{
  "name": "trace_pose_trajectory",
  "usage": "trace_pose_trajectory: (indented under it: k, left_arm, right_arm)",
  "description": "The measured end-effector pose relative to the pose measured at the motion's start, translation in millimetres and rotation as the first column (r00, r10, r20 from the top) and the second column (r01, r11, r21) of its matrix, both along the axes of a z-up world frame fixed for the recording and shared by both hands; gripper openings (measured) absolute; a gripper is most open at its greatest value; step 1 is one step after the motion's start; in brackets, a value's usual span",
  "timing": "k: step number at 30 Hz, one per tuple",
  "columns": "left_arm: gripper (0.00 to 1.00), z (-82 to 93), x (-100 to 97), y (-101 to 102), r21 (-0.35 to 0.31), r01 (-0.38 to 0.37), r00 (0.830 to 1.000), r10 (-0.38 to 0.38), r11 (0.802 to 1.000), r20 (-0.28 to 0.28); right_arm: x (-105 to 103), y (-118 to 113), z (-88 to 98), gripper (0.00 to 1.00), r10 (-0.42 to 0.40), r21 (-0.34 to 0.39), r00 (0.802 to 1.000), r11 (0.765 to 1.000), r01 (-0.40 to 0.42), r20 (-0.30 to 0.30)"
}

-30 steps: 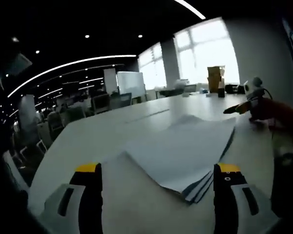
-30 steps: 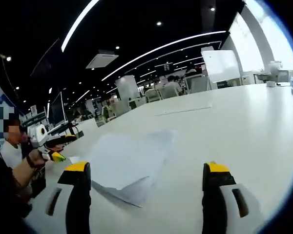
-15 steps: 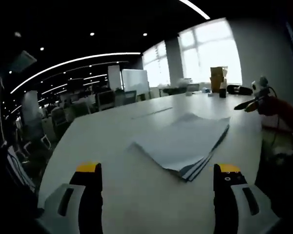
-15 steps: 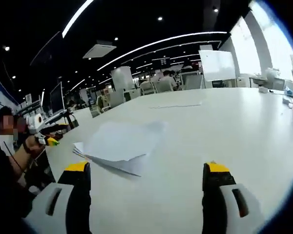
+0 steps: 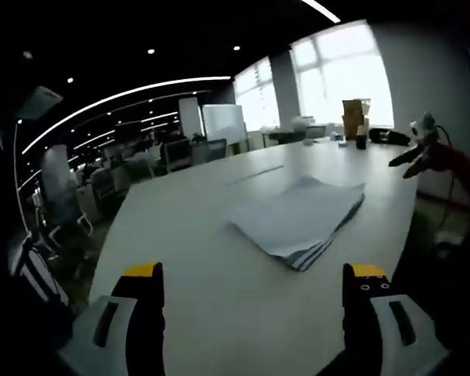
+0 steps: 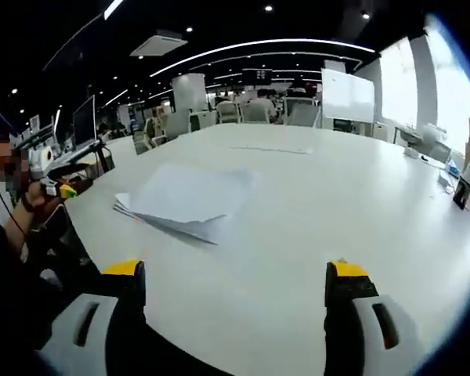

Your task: Organize the stack of printing papers by aligning and flattening the scattered papers on the table

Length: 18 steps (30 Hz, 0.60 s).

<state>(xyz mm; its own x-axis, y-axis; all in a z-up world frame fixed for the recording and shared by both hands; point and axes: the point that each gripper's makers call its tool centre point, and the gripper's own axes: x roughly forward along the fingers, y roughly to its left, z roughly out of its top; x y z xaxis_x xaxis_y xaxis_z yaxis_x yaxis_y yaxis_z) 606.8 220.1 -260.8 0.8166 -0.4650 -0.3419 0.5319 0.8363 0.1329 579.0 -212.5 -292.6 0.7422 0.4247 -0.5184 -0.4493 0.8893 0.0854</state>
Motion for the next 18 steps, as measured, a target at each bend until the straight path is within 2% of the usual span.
trace_pose_trajectory:
  k: [6,12,18]
  left_arm:
    - [0.97,10.0,-7.6,9.7,-0.002,-0.037,0.999,0.037,0.999,-0.003]
    - [0.97,3.4,-10.9,20.8,0.037,-0.061,0.998,0.062,0.997,-0.03]
    - [0.97,1.5,-16.7,20.6,0.016,-0.054,0.997,0.054,0.998,-0.06]
  right_arm:
    - [-6.0,-2.5,6.4,0.9,0.022,-0.062,1.0,0.998,-0.021,0.014]
    - [-8.0,-4.7,12.8,0.9,0.009,0.017,1.0,1.0,-0.01,0.019]
    - [-10.4,-6.2,22.0,0.9,0.001,0.043,0.999,0.999,-0.003,0.035]
